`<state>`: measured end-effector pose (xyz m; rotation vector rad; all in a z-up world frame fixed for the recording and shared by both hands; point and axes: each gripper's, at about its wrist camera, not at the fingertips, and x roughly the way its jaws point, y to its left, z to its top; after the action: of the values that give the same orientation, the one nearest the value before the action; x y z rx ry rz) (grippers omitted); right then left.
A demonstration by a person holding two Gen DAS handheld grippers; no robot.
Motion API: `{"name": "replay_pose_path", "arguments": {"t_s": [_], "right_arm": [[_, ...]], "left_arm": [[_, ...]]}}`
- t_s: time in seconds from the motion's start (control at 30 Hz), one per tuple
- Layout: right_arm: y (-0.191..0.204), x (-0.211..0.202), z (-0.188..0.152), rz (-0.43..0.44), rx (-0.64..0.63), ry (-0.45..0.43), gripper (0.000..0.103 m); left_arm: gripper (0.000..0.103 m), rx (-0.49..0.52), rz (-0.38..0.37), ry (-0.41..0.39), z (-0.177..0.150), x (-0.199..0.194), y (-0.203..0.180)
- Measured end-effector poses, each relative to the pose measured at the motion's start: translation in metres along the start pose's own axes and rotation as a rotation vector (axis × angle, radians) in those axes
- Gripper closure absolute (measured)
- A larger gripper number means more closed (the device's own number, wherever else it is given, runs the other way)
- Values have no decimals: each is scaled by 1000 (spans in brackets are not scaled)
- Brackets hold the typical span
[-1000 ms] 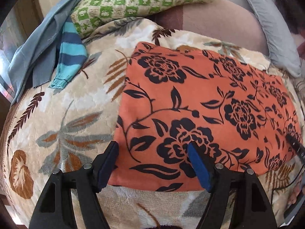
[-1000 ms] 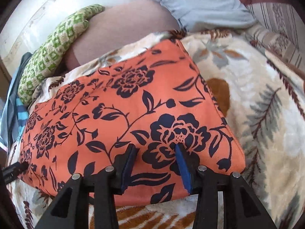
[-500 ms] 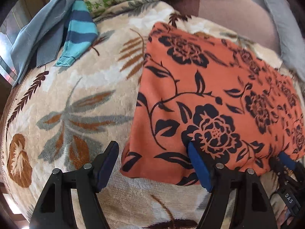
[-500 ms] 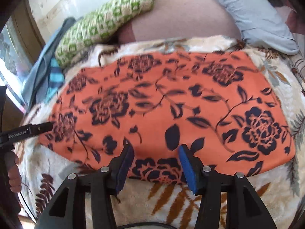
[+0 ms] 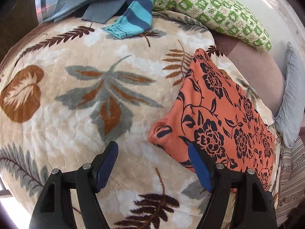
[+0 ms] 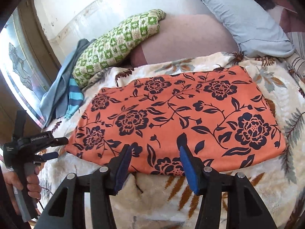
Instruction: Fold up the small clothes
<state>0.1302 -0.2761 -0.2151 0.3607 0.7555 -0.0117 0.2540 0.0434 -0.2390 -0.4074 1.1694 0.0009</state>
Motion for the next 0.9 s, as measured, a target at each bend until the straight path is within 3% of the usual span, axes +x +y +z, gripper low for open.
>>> {"name": "replay_pose_path", "arguments": {"t_s": [0.13,0.33,0.4,0.47,0.57,0.67,0.73,0.8,0.83,0.87,0.9], "right_arm": [[5,-10,-1,81,1,-19,48],[13,8,-4,69,-37,27,53],[10,14,-3,67,-33,31,53],[4,21,-1,65,-16,41,53],[-6,29,1,63,7,51,53],[-12,35,3,54,11,49,53],[-15,39,4,48,13,49,53],[-18,44,4,42,12,54,53],[-21,47,3,35,14,60,53],[-23,49,2,33,22,67,53],[-26,52,1,31,30,72,53]], "left_arm": [[26,-45,-51,48,-19,5,8],[27,-36,-96,32,-10,25,-4],[32,-34,-107,-5,-3,32,-10],[51,-16,-120,-8,2,42,-19],[54,9,-139,-30,6,51,-31],[64,-9,-189,-50,10,54,-33],[64,-26,-205,-57,12,57,-32],[59,-34,-218,-68,14,60,-33],[45,-42,-236,-74,13,61,-34],[24,-46,-278,-81,12,62,-36],[16,-36,-310,-88,11,62,-42]]}}
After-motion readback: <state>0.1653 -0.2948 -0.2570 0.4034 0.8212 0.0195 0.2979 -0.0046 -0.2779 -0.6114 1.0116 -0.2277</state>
